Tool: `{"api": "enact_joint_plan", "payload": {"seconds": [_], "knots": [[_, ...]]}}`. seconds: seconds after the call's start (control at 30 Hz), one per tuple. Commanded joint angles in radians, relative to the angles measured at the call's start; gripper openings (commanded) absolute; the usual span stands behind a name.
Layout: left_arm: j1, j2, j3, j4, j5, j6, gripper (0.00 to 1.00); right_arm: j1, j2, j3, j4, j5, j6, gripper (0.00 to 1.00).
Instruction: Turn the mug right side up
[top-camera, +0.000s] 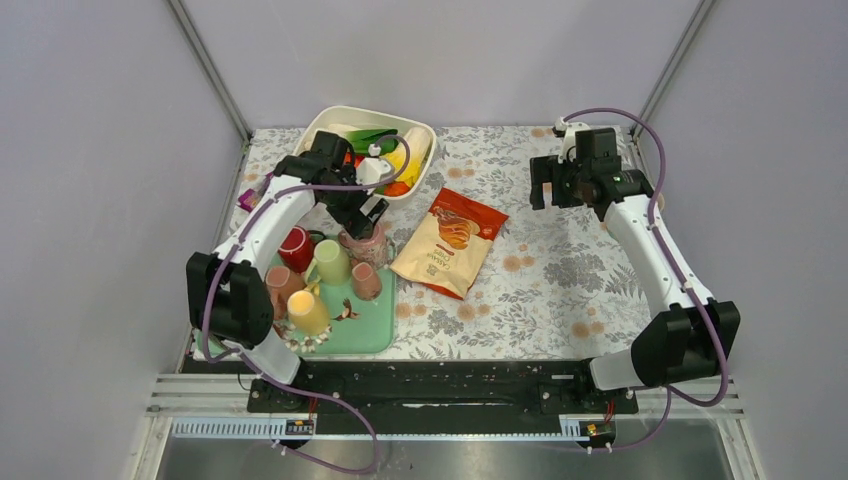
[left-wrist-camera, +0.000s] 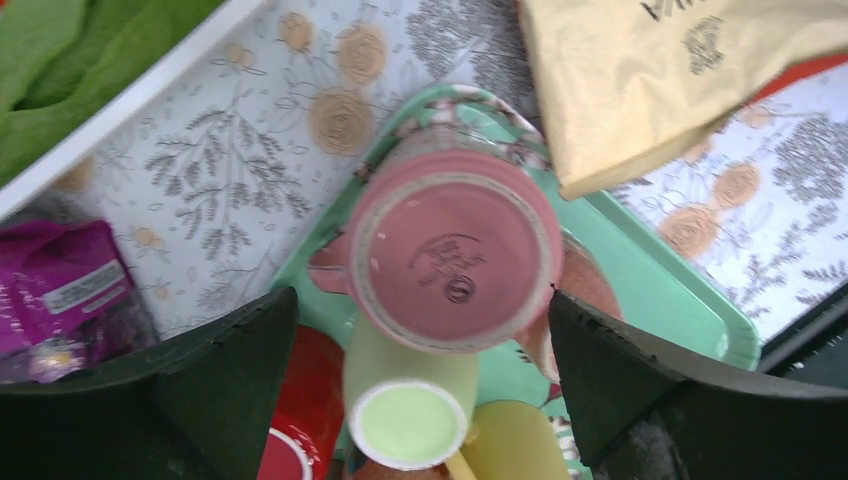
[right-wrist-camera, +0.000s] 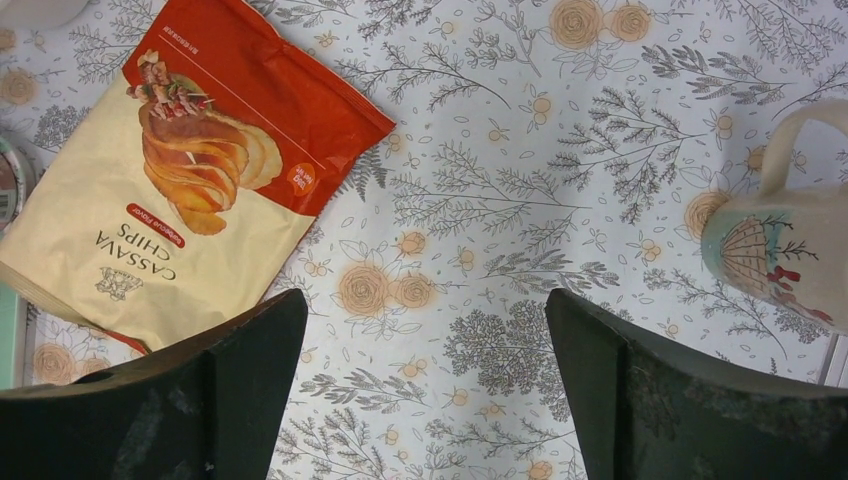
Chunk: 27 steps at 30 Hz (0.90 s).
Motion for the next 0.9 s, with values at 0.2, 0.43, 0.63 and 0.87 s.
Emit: {"api": "enact_joint_plan", "payload": {"seconds": [0.2,0.43,0.63,0.87], "knots": [[-0.039,-0.279,-0.18,0.082,0.042,-0.059,0.98,0.069,-0.074,-0.062,0.06,0.035,0.012,0.99],[-0.093,-0.345,-0.354,0.145,-0.04,-0.283,0.85,0.088,-0.086,-0.082,0.06,0.055,0.014,0.99],[-0.102,-0.333,-0.426,0.226,-0.133,-0.396,0.82,0.101,-0.088,-0.092,0.058,0.059,0.011,0.99],[-0.135,-0.236,-0.452,0.244,-0.111,-0.414,0.76,0.105,-0.09,-0.099,0.061,0.086,0.004,0.99]]}}
